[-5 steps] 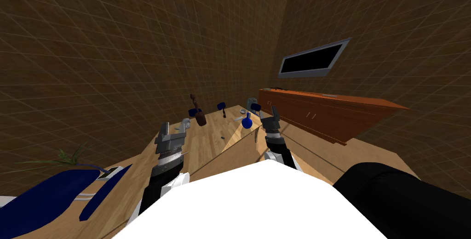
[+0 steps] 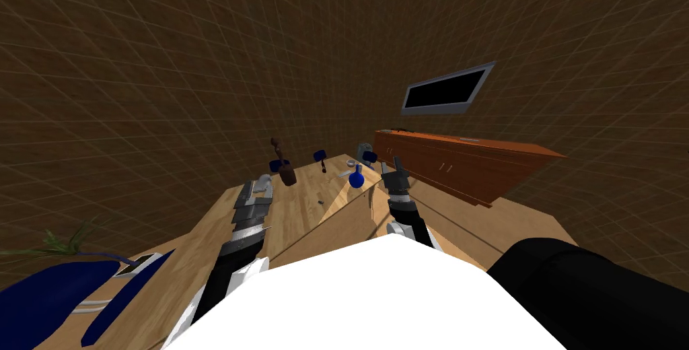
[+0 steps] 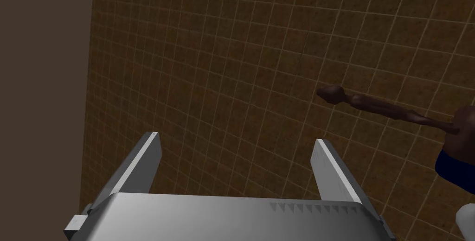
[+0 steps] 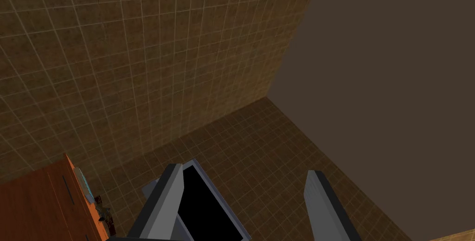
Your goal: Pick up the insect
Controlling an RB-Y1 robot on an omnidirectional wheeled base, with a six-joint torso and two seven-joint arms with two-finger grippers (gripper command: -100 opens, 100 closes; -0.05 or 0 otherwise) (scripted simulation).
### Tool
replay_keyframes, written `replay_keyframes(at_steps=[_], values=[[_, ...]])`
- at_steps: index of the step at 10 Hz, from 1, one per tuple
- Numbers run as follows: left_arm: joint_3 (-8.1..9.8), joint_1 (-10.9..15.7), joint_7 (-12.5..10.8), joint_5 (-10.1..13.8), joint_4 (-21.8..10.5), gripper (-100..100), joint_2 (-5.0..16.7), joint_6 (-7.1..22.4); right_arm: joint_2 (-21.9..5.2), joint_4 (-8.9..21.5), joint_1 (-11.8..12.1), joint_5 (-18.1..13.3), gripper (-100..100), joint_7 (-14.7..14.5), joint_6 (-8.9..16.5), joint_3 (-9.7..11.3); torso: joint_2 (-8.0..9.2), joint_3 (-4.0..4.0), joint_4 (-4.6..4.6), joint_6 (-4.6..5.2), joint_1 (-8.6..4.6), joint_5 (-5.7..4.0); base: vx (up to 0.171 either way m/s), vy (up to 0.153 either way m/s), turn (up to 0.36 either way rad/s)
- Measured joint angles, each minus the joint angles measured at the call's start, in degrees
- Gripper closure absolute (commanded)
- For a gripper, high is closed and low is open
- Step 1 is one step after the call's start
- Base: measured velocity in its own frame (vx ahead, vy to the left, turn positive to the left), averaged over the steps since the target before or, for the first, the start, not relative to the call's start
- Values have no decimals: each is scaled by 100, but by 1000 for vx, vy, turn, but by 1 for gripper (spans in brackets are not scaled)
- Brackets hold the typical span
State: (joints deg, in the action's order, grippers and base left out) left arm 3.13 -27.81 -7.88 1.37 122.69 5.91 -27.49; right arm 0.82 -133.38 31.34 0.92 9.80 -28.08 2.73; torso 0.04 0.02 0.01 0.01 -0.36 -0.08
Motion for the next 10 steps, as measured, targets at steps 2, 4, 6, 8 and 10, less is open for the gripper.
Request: replay_keyframes(at_steps=[2,4,6,8,10], values=[[104,-47,25,-15,-39,-100,99,221,0,0,0,0,0,0,0,0,3,2,1,-1,9,2,-16,-63,-56],[245,-19,40,-17,-155,-100,201,426,0,0,0,0,0,0,0,0,6,3,1,-1,13,3,-19,-63,-61],[347,-3,91,-51,-215,-100,236,679,0,0,0,0,0,0,0,0,2,1,0,-1,10,2,-18,-97,-120],[531,34,149,-76,-345,-100,311,1016,0,0,0,0,0,0,0,0,5,3,1,-2,0,-1,-25,-96,-72],[679,83,195,-101,-504,-100,352,1298,0,0,0,0,0,0,0,-1,6,4,2,-2,10,1,-13,-82,-84]])
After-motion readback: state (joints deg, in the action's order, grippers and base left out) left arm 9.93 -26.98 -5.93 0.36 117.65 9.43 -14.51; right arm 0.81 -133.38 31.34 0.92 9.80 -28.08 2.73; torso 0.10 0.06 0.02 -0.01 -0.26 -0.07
